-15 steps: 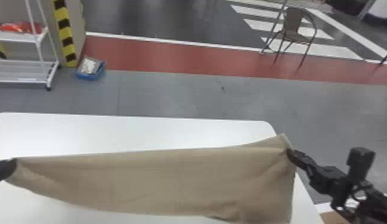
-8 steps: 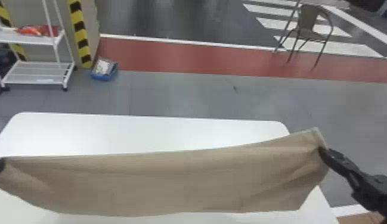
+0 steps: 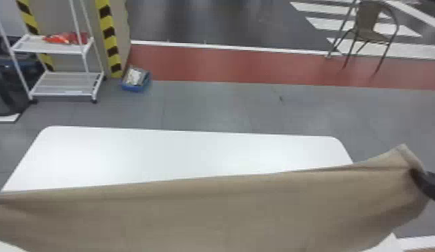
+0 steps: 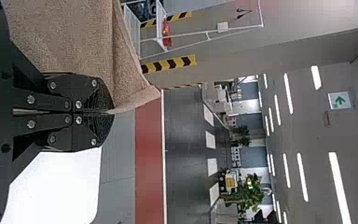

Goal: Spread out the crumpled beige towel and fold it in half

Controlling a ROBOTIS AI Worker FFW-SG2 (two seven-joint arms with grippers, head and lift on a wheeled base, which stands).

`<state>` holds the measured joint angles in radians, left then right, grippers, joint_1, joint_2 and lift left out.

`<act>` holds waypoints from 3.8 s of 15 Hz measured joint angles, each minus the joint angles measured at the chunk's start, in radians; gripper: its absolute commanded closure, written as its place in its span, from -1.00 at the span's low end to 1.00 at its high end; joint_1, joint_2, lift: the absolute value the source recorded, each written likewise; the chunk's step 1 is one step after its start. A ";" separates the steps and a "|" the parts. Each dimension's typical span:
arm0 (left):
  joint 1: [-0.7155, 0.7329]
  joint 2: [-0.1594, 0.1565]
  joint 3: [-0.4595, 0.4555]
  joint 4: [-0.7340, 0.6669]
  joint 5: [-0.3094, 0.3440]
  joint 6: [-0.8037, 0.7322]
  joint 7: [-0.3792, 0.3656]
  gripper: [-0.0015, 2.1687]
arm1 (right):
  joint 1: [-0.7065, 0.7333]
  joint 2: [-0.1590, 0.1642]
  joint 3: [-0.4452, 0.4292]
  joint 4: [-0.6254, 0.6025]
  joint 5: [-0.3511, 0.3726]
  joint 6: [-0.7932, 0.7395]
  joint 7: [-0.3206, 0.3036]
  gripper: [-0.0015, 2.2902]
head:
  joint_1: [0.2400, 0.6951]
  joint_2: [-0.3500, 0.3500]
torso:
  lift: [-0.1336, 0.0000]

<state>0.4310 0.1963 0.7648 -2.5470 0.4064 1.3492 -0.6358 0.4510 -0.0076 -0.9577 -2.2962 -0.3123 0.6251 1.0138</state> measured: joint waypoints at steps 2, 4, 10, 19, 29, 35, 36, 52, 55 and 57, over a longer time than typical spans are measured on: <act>0.000 -0.003 0.043 -0.019 0.004 0.047 -0.018 0.24 | 0.028 0.000 -0.007 -0.001 -0.032 0.003 0.010 0.45 | 1.00 -0.30 | 1.00; -0.003 -0.009 0.075 -0.041 0.003 0.070 -0.008 0.24 | 0.036 0.000 -0.006 0.009 -0.032 0.004 0.008 0.45 | 1.00 -0.26 | 1.00; -0.151 0.014 -0.282 0.119 -0.290 0.047 0.068 0.24 | -0.114 0.000 0.139 0.277 0.182 0.006 -0.090 0.45 | 1.00 -0.41 | 1.00; -0.412 0.020 -0.681 0.706 -0.432 -0.397 0.215 0.24 | -0.347 -0.046 0.311 0.783 0.359 -0.381 -0.194 0.45 | 1.00 -0.49 | 1.00; -0.483 0.007 -0.774 0.875 -0.451 -0.607 0.294 0.24 | -0.410 -0.149 0.352 1.049 0.407 -0.614 -0.285 0.45 | 1.00 -0.64 | 1.00; -0.609 -0.001 -0.826 1.030 -0.454 -0.667 0.311 0.24 | -0.494 -0.154 0.374 1.136 0.476 -0.652 -0.331 0.45 | 1.00 -0.64 | 1.00; -0.625 -0.001 -0.830 1.053 -0.458 -0.675 0.319 0.24 | -0.514 -0.157 0.383 1.149 0.492 -0.654 -0.339 0.45 | 1.00 -0.61 | 1.00; -0.690 0.003 -0.875 1.224 -0.488 -0.866 0.401 -0.55 | -0.662 -0.219 0.434 1.342 0.584 -0.724 -0.429 0.36 | 1.00 -0.59 | 1.00; -0.686 0.002 -0.887 1.229 -0.489 -0.889 0.405 -0.98 | -0.661 -0.224 0.436 1.366 0.583 -0.769 -0.470 -1.00 | 1.00 -0.61 | 1.00; -0.673 0.003 -0.887 1.219 -0.489 -0.893 0.412 -0.98 | -0.653 -0.223 0.438 1.369 0.582 -0.789 -0.484 -1.00 | 1.00 -0.62 | 1.00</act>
<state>-0.2423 0.1995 -0.1226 -1.3281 -0.0828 0.4559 -0.2241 -0.2022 -0.2303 -0.5198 -0.9276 0.2698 -0.1635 0.5299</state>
